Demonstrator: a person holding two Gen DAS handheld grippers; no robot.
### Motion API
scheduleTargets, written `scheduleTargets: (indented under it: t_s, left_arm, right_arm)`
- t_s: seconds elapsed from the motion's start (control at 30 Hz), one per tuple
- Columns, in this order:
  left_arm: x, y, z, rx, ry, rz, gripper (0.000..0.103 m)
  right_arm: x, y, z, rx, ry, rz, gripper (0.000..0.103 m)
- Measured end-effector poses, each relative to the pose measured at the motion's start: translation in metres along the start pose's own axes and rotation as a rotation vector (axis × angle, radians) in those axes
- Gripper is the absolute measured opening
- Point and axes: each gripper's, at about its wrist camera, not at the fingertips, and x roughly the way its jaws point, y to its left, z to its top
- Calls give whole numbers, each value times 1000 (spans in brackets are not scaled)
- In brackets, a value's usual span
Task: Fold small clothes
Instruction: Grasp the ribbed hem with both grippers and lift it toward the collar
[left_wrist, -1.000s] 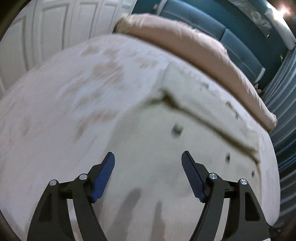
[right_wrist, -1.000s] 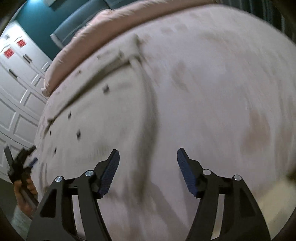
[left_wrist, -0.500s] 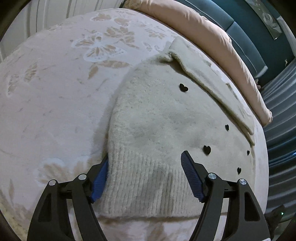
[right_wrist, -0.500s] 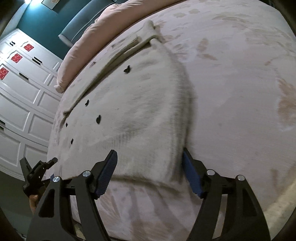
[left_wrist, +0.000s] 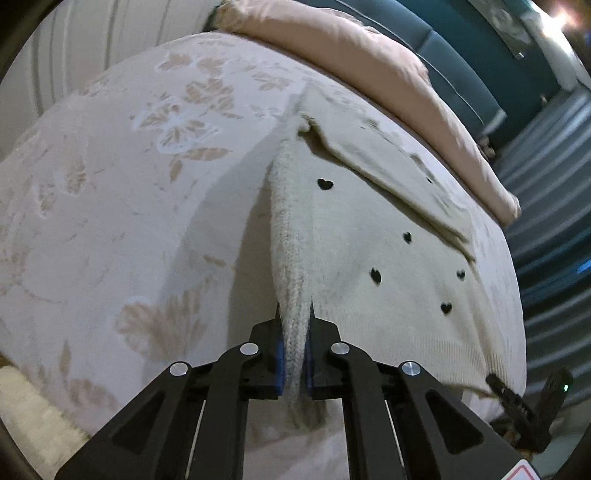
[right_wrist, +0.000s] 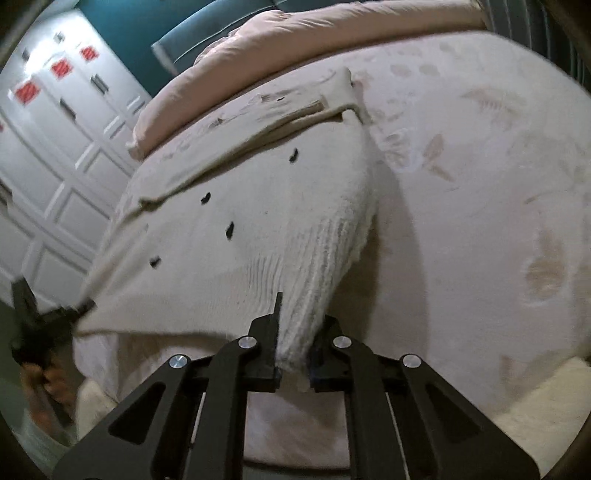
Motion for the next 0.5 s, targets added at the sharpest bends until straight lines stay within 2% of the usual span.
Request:
scheduleTargets:
  t_s: [0.1,0.23,0.4,0.5]
  left_arm:
    - [-16,-5,-21,41,20,13,5]
    - [-39,-1,-67,76,97,38,5]
    - [-70,10,-132,77,243,53,5]
    - [-86,16,-165,59,324,65,5]
  right_arm:
    - [-14,-5,-13,-17,25,-19,8]
    - [-39,-19,-48,-52,115,-42,8]
    - [-76,-27,-103,-69,257,-61,8]
    - [-97,-31,-130,-23,326,-59,8]
